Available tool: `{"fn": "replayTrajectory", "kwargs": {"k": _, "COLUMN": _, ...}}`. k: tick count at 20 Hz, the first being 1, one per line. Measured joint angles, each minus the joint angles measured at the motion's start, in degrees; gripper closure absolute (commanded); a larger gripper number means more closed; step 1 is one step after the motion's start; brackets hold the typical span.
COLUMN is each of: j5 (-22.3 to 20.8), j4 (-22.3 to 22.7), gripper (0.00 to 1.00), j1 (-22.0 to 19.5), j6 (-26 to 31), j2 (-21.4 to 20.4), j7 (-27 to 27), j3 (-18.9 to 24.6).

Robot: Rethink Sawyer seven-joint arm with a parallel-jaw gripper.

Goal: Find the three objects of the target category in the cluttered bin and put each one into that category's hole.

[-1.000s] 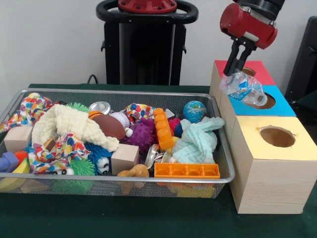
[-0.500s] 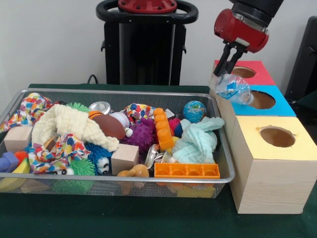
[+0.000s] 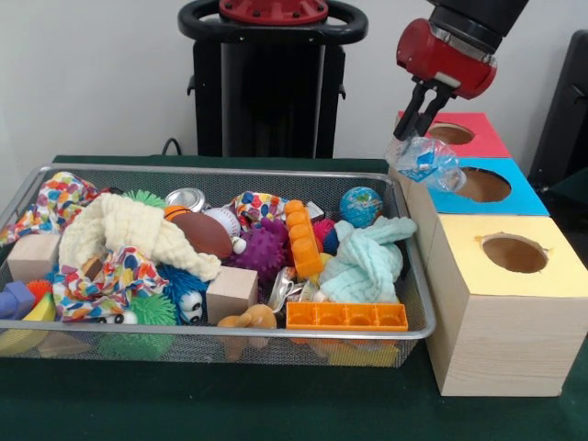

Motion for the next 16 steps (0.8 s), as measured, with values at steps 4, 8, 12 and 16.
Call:
{"fn": "replayTrajectory", "kwargs": {"k": 4, "j5": 0.3, "j4": 0.0, "gripper": 1.00, "j1": 0.0, "j6": 0.0, "j2": 0.0, "j7": 0.0, "j3": 0.0}}
{"fn": "replayTrajectory", "kwargs": {"k": 8, "j5": 0.6, "j4": 0.0, "gripper": 1.00, "j1": 0.0, "j6": 0.0, "j2": 0.0, "j7": 0.0, "j3": 0.0}}
{"fn": "replayTrajectory", "kwargs": {"k": 12, "j5": 1.4, "j4": 0.0, "gripper": 1.00, "j1": 0.0, "j6": 0.0, "j2": 0.0, "j7": 0.0, "j3": 0.3}}
{"fn": "replayTrajectory", "kwargs": {"k": 16, "j5": 2.9, "j4": 0.0, "gripper": 1.00, "j1": -0.2, "j6": 0.0, "j2": -0.1, "j7": 0.0, "j3": 1.1}}
